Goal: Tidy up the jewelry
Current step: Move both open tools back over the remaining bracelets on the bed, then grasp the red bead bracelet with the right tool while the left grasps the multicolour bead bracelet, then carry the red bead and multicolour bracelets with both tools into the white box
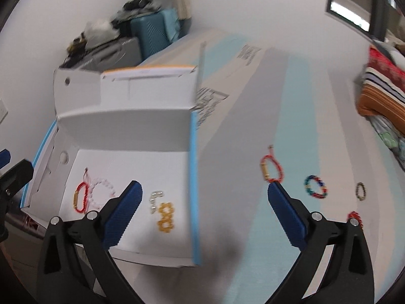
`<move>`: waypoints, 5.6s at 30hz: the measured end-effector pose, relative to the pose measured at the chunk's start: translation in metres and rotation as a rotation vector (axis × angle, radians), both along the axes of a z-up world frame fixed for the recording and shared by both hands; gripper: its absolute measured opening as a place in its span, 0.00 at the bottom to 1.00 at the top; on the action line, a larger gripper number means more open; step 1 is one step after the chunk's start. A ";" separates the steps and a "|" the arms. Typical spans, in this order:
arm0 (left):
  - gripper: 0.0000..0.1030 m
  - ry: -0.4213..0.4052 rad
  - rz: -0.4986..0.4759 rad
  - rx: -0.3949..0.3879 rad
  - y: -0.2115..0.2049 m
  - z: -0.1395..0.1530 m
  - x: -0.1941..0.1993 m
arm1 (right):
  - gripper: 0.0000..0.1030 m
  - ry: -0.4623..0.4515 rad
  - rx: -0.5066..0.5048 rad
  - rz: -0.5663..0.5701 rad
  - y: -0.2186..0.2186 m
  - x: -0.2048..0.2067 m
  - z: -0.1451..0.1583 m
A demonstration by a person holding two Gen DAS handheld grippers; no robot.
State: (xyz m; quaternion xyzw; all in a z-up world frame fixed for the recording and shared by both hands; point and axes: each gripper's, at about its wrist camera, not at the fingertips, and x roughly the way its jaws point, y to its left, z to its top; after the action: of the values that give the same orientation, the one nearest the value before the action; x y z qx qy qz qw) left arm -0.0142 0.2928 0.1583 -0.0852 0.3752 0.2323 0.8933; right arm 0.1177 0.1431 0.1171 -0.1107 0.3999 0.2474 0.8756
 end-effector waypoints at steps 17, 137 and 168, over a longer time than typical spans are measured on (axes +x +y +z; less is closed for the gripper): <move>0.95 -0.019 -0.186 -0.007 -0.118 -0.006 0.063 | 0.93 -0.072 0.018 -0.192 -0.165 0.025 0.015; 0.09 0.230 -0.430 -0.151 -0.328 -0.152 0.276 | 0.13 0.112 0.144 -0.360 -0.372 0.120 -0.119; 0.09 0.105 -0.478 -0.132 -0.281 -0.041 0.201 | 0.13 0.067 0.186 -0.349 -0.340 0.082 -0.029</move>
State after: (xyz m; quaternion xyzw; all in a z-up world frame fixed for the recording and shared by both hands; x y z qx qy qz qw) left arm 0.1864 0.0113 0.1170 -0.0400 0.4449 -0.0064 0.8946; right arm 0.1996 -0.1972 0.0882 0.0500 0.4172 0.1311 0.8979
